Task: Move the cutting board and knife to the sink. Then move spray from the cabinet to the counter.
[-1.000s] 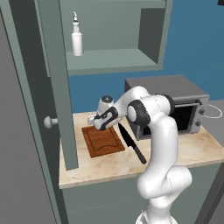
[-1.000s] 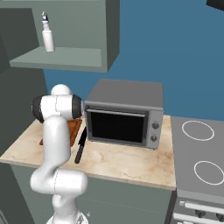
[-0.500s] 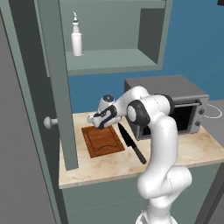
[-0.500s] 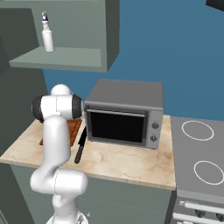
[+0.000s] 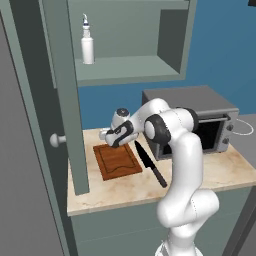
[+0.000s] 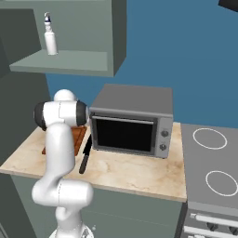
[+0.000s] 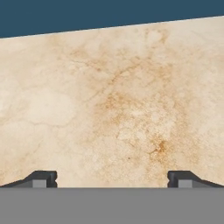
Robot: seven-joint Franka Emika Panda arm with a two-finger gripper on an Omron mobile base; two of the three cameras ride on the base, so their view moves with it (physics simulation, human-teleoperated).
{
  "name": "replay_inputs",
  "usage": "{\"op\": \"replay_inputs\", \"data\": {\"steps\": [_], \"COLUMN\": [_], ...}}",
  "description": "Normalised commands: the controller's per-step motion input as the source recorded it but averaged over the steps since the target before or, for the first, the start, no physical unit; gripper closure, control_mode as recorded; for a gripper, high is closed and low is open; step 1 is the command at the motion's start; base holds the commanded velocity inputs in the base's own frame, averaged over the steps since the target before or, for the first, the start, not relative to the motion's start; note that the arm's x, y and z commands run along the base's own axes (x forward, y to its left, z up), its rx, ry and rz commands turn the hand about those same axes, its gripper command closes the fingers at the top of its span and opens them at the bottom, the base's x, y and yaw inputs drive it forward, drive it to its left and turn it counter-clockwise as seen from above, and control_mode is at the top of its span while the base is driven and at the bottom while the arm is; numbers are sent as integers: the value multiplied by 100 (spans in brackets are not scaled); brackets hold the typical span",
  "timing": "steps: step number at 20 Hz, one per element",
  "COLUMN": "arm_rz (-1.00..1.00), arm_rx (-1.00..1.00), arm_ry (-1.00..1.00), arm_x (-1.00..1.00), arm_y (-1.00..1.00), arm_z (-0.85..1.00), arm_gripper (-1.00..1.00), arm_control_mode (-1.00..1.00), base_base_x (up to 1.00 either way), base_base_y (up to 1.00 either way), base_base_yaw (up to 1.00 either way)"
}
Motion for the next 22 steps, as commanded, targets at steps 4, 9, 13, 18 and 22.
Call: {"op": "replay_inputs", "data": {"steps": [4, 9, 13, 18, 22], "arm_rz": [-8, -7, -6, -7, -6], "arm_rx": [0, 0, 0, 0, 0], "arm_ry": [0, 0, 0, 3, 3], "arm_x": [-31, -34, -42, -47, -49], "arm_y": [26, 22, 20, 19, 19], "arm_z": [-39, -42, -45, -49, -53], "arm_gripper": [-100, -100, -100, -100, -100], "arm_control_mode": [-100, -100, -100, -100, -100], "base_base_x": [0, 0, 0, 0, 0], "base_base_y": [0, 0, 0, 0, 0], "base_base_yaw": [0, 0, 0, 0, 0]}}
